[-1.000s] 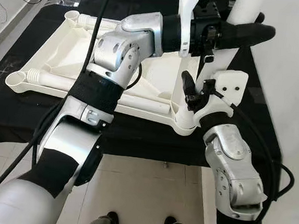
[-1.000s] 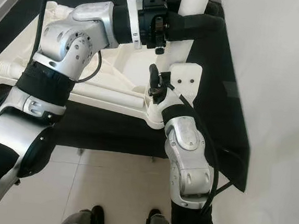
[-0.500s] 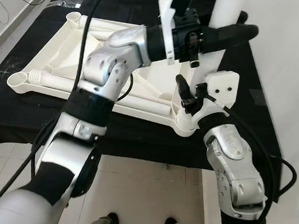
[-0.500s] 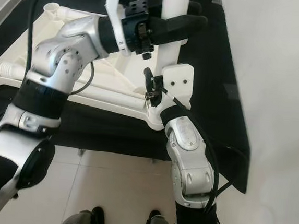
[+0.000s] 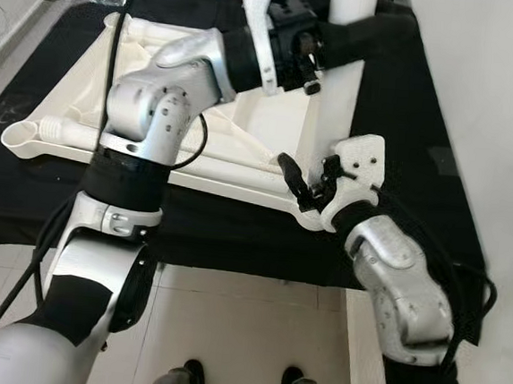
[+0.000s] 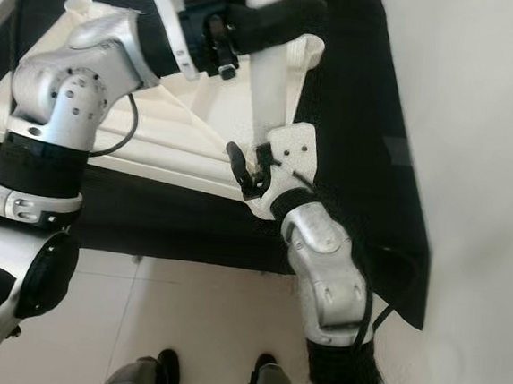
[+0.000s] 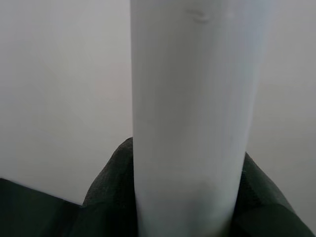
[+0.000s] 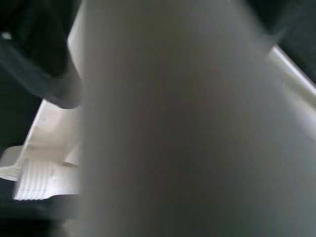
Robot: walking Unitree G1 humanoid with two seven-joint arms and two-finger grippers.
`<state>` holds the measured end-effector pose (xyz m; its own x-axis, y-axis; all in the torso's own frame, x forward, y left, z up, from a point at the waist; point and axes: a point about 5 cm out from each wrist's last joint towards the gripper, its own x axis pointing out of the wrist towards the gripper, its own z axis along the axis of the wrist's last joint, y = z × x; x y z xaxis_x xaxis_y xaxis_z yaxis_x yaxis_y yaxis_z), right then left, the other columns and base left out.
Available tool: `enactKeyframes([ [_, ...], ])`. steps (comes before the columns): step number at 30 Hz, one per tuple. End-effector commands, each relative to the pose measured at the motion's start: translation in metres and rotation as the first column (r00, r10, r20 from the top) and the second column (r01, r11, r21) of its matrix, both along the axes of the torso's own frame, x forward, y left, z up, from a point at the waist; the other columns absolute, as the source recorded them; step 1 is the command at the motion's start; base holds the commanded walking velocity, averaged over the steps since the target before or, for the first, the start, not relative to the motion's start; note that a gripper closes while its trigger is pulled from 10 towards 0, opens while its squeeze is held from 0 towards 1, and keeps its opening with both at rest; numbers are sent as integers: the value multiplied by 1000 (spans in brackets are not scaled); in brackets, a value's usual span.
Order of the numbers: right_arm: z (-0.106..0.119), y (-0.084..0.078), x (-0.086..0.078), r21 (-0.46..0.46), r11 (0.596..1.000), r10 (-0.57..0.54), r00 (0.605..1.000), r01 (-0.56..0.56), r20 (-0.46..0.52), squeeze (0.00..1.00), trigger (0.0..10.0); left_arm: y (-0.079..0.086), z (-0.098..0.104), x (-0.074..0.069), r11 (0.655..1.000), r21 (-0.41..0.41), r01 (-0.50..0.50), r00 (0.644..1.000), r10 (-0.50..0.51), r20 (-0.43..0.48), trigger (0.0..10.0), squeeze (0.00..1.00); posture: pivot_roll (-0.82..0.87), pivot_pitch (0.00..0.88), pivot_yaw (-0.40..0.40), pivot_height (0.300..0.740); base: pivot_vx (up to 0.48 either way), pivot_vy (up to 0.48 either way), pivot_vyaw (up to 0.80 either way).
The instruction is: Building children table
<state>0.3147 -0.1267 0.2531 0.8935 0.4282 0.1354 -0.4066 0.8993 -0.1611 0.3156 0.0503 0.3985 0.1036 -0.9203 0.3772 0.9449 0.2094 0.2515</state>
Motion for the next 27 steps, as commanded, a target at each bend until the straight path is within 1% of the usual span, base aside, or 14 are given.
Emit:
enactKeyframes([
  [1,1,0,7,-9,998,67,997,-67,-28,1000,10000,-3,-4,-11,997,21,70,997,-70,10,0,0,11,256,54,740,0,0,0],
  [4,9,-6,13,-19,994,106,994,-106,-23,1000,10000,-1,-8,-12,997,23,71,997,-72,5,0,0,11,256,53,740,0,0,0],
  [5,15,-9,17,-28,985,166,986,-167,-31,0,10000,-1,-11,-12,997,25,75,997,-75,0,0,0,11,256,55,740,0,0,0],
  [9,30,-9,20,-125,921,367,929,-369,-41,0,10000,-2,-16,-9,996,36,83,996,-82,-15,0,0,7,257,60,740,0,0,0],
  [10,30,-9,20,-125,921,367,929,-369,-41,0,10000,-2,-16,-9,996,36,83,996,-82,-15,0,0,7,257,60,740,0,0,0],
  [12,44,-6,21,-121,859,494,867,-498,-64,0,10000,-9,-17,-6,995,42,86,996,-85,-24,0,0,8,258,64,740,0,0,0],
  [15,48,-5,20,-120,841,524,849,-528,-63,0,10000,-10,-17,-5,995,42,86,996,-85,-25,0,0,8,258,64,740,0,0,0],
  [18,57,1,19,-128,797,588,806,-591,-61,0,10000,-16,-18,-3,995,43,89,996,-88,-30,0,0,2,259,69,740,0,0,0],
  [19,63,6,17,-118,746,651,755,-655,-75,0,10000,-23,-18,-1,994,43,99,995,-97,-32,0,0,-1,261,71,740,0,0,0],
  [21,64,8,16,-116,726,673,735,-678,-82,0,10000,-25,-18,0,994,43,103,994,-102,-31,0,0,-1,261,71,740,0,0,0],
  [23,58,15,10,-122,642,740,653,-757,-159,0,10000,-33,-17,1,993,39,116,993,-115,-22,0,0,-2,260,70,740,0,0,0],
  [25,54,17,9,-131,618,753,631,-775,-186,0,10000,-36,-16,1,992,37,121,993,-120,-20,0,0,-2,260,70,740,0,0,0],
  [26,48,20,8,-130,602,759,615,-788,-216,0,8627,-39,-15,2,991,34,128,992,-127,-18,0,0,-6,262,73,740,0,0,0],
  [27,48,20,8,-130,602,759,615,-788,-216,0,8627,-39,-15,2,991,34,128,992,-127,-18,0,0,-6,262,73,740,0,0,0],
])
